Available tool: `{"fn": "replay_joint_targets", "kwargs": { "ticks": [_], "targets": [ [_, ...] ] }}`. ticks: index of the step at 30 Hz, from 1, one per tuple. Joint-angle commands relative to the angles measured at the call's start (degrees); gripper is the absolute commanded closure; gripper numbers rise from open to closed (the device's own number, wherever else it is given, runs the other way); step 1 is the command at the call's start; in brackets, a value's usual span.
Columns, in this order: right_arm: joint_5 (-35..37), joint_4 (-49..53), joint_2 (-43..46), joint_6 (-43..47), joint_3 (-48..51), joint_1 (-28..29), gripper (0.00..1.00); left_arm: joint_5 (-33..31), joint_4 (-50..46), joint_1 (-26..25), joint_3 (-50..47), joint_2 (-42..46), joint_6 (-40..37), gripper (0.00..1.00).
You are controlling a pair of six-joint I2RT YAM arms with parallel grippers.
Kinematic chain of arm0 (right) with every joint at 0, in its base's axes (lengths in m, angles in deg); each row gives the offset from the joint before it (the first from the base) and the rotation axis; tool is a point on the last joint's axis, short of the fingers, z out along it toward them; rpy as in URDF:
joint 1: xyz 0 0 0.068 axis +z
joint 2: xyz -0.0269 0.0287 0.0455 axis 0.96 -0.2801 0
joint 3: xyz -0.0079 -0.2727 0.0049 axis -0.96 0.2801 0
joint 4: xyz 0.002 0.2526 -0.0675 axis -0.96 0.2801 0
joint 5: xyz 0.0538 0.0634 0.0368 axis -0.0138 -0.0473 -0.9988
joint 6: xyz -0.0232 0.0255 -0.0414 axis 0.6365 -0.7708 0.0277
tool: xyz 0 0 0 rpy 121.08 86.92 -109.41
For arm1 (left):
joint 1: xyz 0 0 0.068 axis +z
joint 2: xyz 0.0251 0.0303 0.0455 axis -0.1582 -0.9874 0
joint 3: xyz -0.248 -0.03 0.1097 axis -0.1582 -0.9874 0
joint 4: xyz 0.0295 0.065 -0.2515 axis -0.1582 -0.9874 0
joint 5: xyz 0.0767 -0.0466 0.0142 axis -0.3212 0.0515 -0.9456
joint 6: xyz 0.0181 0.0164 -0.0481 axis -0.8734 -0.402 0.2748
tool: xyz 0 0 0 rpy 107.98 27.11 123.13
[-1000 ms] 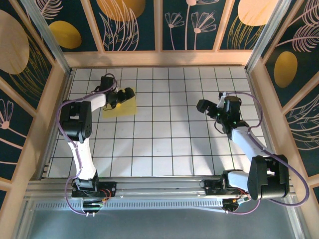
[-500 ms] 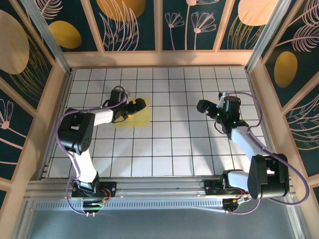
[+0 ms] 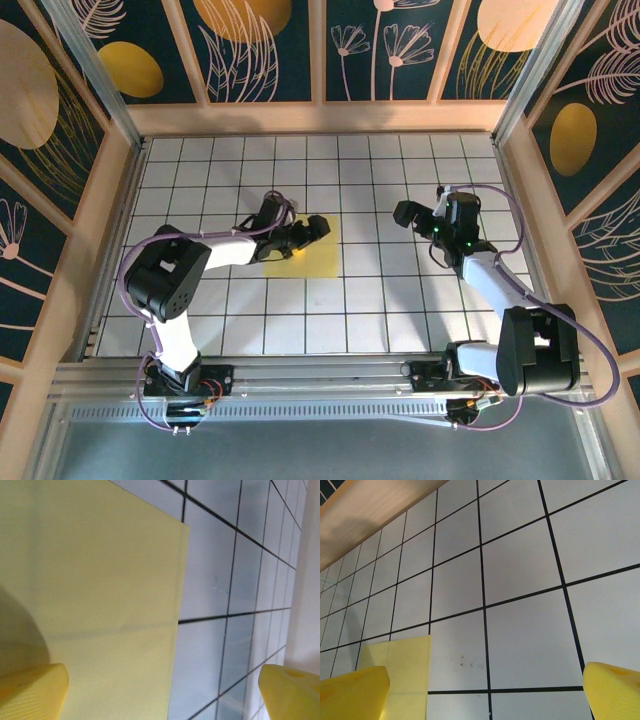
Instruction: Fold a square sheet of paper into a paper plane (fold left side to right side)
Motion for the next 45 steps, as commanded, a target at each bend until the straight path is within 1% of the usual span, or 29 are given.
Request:
{"fn": "replay_joint_targets", "kwargs": {
  "ticks": [1, 6, 11, 16, 18, 23, 28, 30, 31, 35, 39, 42, 45],
  "targets": [
    [1.6, 1.1, -0.5, 0.6, -1.8, 0.6, 0.01, 1.7, -5.2, -3.7, -3.2, -4.2, 10.4, 0.02],
    [1.6, 1.2, -0.8, 0.5, -1.9, 0.6, 0.01, 1.3, -3.0, -6.3, -2.7, -4.7, 14.0, 0.02],
    [2.0, 1.7, -1.2, 1.1, -2.0, 0.7, 0.01, 1.2, -3.1, -6.6, -2.0, -4.2, 14.0, 0.02],
    [2.5, 3.5, -2.3, 1.5, -3.4, 1.1, 0.01, 1.9, -1.4, -6.6, -0.4, -1.8, 13.4, 0.02],
    [2.9, 5.1, -3.1, 2.2, -4.6, 1.6, 0.03, 1.3, -2.6, -6.4, 0.7, -0.4, 12.1, 0.02],
    [6.4, 11.1, -7.2, 5.5, -9.7, 5.5, 0.04, -1.3, -10.0, -4.1, 1.5, 5.0, 6.3, 0.01],
    [12.0, 16.3, -13.4, 7.3, -15.6, 11.9, 0.01, -0.6, -12.8, -1.7, -4.3, 10.7, 3.2, 0.03],
    [13.5, 17.8, -16.3, 7.7, -18.1, 14.5, 0.01, -0.6, -13.2, -1.4, -7.1, 12.4, 2.3, 0.06],
    [14.1, 18.5, -17.9, 7.7, -19.3, 15.8, 0.01, -0.7, -13.4, -1.3, -8.5, 13.1, 1.9, 0.09],
    [15.8, 20.6, -23.9, 8.1, -24.8, 20.8, 0.01, -0.6, -14.0, -1.1, -12.0, 13.5, 0.7, 0.24],
    [16.5, 22.9, -29.5, 8.5, -29.5, 24.5, 0.01, -1.0, -14.3, -1.2, -12.7, 12.4, -0.1, 0.36],
    [17.5, 24.6, -32.9, 8.5, -32.4, 26.4, 0.01, -1.9, -15.6, -1.1, -12.3, 11.4, -1.0, 0.40],
    [17.0, 25.6, -35.5, 8.6, -34.3, 27.8, 0.03, -1.9, -15.7, -1.2, -12.3, 10.6, -1.1, 0.41]
  ]
}}
